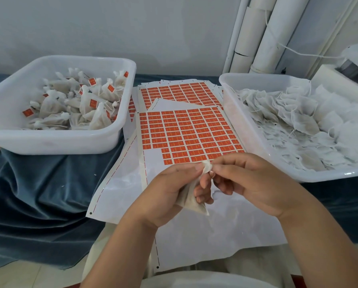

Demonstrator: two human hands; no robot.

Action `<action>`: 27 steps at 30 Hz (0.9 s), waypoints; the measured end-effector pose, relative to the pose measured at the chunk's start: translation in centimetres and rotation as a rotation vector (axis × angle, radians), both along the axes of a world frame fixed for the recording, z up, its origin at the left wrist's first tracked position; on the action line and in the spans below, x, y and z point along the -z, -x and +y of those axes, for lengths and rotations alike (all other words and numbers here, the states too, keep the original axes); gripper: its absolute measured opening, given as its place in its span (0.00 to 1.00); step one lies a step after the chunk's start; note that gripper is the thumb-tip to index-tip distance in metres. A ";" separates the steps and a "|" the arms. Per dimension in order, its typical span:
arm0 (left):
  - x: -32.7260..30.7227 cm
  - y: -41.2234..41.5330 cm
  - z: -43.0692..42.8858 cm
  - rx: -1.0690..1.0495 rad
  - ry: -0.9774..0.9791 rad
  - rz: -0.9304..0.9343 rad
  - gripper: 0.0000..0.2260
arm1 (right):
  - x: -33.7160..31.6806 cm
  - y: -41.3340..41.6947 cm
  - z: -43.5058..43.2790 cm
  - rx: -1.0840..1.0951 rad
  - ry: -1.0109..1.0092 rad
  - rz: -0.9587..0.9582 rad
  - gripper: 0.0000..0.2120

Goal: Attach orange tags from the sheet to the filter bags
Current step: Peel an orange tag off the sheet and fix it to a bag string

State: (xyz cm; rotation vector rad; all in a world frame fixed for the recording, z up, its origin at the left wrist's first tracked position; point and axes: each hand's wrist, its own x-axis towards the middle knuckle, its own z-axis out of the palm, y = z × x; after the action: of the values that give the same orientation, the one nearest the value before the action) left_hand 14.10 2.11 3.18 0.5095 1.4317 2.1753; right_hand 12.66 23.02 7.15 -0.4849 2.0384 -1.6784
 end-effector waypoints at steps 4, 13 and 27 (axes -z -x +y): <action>0.0 -0.1 0.0 0.014 -0.005 0.016 0.16 | -1.0 -0.5 -0.1 0.012 -0.114 0.095 0.11; -0.3 -0.2 0.2 0.013 -0.059 -0.014 0.16 | -2.1 -1.4 -1.0 0.197 -0.321 0.608 0.08; -0.9 -0.2 -0.5 -0.154 0.278 0.076 0.18 | -1.9 -2.3 -1.6 0.192 -0.713 1.145 0.16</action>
State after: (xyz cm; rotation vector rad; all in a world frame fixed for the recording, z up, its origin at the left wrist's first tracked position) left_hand 14.34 1.64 4.09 0.3951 1.8337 2.0414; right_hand 14.95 21.42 9.10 -1.1627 3.3241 -0.5716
